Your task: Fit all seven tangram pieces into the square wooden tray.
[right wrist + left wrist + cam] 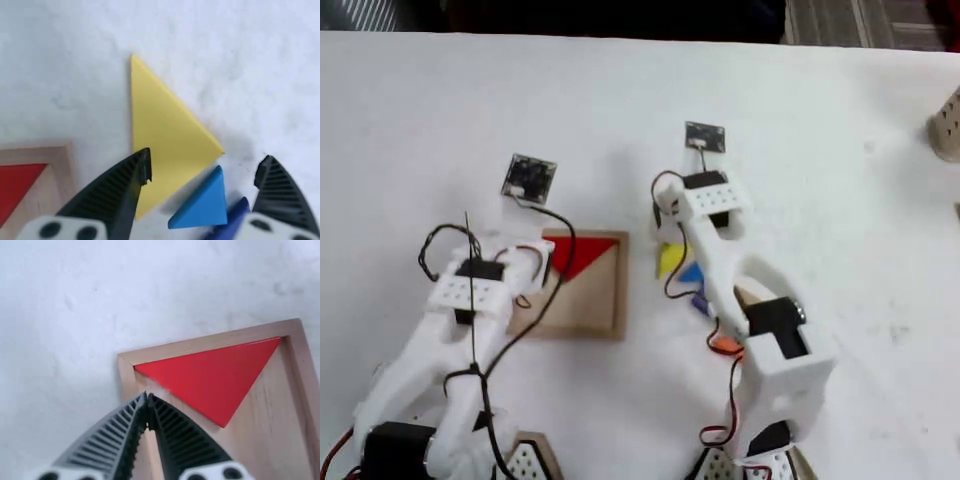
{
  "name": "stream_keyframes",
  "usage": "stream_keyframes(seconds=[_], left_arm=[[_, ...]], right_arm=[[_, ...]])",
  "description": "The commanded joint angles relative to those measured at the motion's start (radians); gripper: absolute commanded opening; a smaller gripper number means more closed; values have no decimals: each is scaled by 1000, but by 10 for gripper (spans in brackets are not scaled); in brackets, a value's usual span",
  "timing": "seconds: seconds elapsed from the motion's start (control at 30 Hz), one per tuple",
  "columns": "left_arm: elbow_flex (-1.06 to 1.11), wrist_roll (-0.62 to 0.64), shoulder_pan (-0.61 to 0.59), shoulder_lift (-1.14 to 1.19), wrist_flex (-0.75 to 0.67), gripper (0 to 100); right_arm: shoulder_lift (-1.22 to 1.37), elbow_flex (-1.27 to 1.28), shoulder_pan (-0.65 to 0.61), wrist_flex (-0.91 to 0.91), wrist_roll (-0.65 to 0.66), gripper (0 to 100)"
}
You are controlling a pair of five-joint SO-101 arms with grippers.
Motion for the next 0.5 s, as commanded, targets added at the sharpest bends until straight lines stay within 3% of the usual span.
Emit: stream_keyframes(seconds=[0.0,0.17,0.47], left_arm=[[-5,-12,5,-33,-17,28],[-5,-12,5,-33,-17,28],[-5,-12,5,-33,-15,28]], right_arm=[[21,-41,-42,25,0,327],[19,-44,-64,24,63,327],[21,-46,-61,22,64,327]])
